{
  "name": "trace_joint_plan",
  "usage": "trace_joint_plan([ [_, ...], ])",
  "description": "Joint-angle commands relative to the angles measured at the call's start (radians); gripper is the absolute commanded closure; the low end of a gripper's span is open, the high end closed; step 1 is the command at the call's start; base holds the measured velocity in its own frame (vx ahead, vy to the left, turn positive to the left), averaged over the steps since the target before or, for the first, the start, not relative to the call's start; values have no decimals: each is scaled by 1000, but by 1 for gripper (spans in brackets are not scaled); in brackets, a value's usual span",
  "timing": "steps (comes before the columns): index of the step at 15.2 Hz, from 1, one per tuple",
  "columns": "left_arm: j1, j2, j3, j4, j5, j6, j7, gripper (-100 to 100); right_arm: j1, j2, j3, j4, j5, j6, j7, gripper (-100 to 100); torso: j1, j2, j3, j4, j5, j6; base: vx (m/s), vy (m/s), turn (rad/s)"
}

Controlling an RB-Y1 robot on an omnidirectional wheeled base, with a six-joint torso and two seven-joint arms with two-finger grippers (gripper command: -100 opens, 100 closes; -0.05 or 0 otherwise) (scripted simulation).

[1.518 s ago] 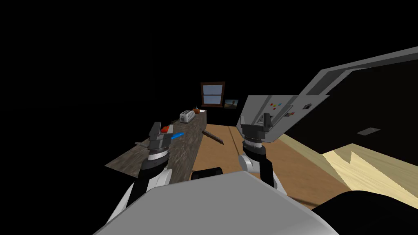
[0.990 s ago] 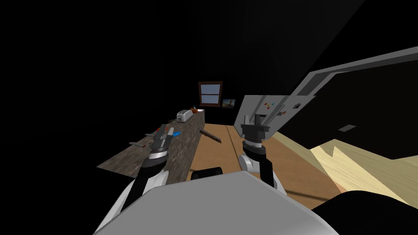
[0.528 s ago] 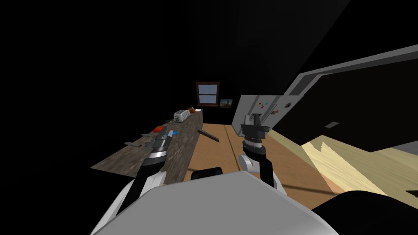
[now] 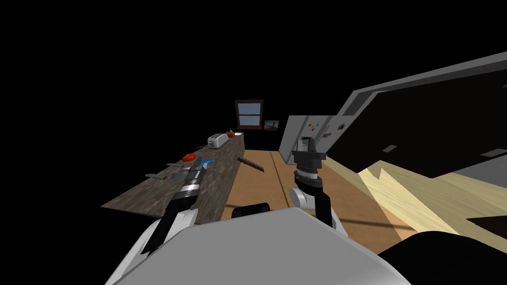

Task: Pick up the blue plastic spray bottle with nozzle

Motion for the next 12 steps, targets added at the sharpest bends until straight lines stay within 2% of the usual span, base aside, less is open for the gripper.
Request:
trace_joint_plan([
  [1,2,5,27,29,7,36,-5,-100,0,0,0,0,0,0,0,0,0,0,0,0,0,0,1,-29,-33],
  [3,-1,7,55,61,11,73,-15,-100,0,0,0,0,0,0,0,0,1,-1,-1,0,0,0,16,-11,-35],
  [4,-1,7,55,61,11,73,-15,-100,0,0,0,0,0,0,0,0,2,-2,-1,0,0,0,27,5,-20],
  [6,-5,7,85,96,14,111,-28,-100,0,0,0,0,0,0,0,0,3,-3,-2,-1,1,0,40,9,-27],
  [8,-10,3,117,133,15,150,-46,-100,0,0,0,0,0,0,0,0,4,-5,-3,-1,1,0,70,27,-43],
  [9,-10,3,117,133,15,150,-46,-100,0,0,0,0,0,0,0,0,5,-6,-3,-1,1,0,66,26,-26],
  [11,-16,-5,149,171,15,188,-66,-100,0,0,0,0,0,0,0,0,5,-7,-4,-1,1,0,83,27,-28],
  [12,-16,-5,149,171,15,188,-66,-100,0,0,0,0,0,0,0,0,5,-8,-4,-2,1,0,81,27,-34],
])
